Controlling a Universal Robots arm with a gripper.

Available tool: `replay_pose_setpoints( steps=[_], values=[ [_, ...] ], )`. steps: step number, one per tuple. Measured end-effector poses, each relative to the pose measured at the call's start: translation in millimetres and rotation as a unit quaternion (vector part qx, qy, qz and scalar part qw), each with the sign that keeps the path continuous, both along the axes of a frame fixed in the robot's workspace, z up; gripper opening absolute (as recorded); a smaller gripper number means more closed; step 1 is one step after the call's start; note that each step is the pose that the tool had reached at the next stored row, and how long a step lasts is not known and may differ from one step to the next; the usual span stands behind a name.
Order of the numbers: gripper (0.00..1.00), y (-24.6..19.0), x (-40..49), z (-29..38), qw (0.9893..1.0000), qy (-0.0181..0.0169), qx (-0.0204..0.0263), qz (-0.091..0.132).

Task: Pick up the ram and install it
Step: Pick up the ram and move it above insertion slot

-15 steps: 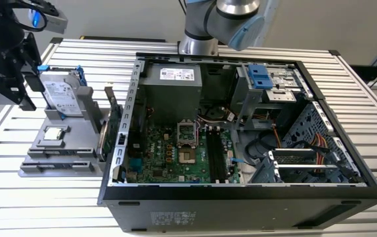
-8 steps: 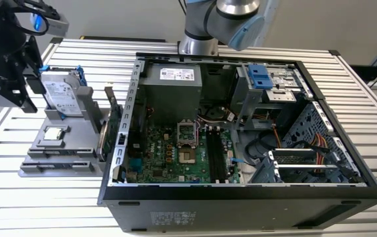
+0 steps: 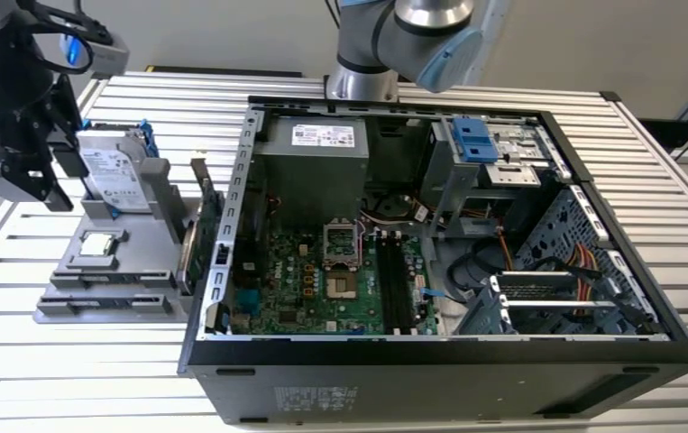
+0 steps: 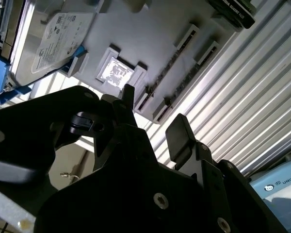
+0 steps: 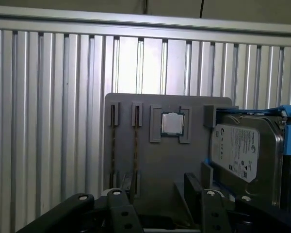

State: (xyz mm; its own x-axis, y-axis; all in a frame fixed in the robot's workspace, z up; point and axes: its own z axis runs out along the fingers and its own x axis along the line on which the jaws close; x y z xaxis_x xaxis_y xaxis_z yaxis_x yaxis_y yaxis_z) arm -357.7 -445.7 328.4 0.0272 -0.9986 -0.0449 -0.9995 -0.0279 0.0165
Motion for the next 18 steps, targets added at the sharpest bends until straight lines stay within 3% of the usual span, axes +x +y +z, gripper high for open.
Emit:
replay_pose_setpoints(
  steps=[2,4,11,18],
  values=[
    [1.00,0.0,0.1,-1.9,1.0000,-0.0052,0.0000,0.000],
    [1.00,0.0,0.1,-3.5,1.0000,-0.0077,0.0001,0.000],
    [1.00,0.0,0.0,-4.6,1.0000,-0.0074,-0.0002,-0.003],
    [1.00,-3.8,0.1,-7.0,0.9999,-0.0056,-0.0006,-0.016]
  ],
)
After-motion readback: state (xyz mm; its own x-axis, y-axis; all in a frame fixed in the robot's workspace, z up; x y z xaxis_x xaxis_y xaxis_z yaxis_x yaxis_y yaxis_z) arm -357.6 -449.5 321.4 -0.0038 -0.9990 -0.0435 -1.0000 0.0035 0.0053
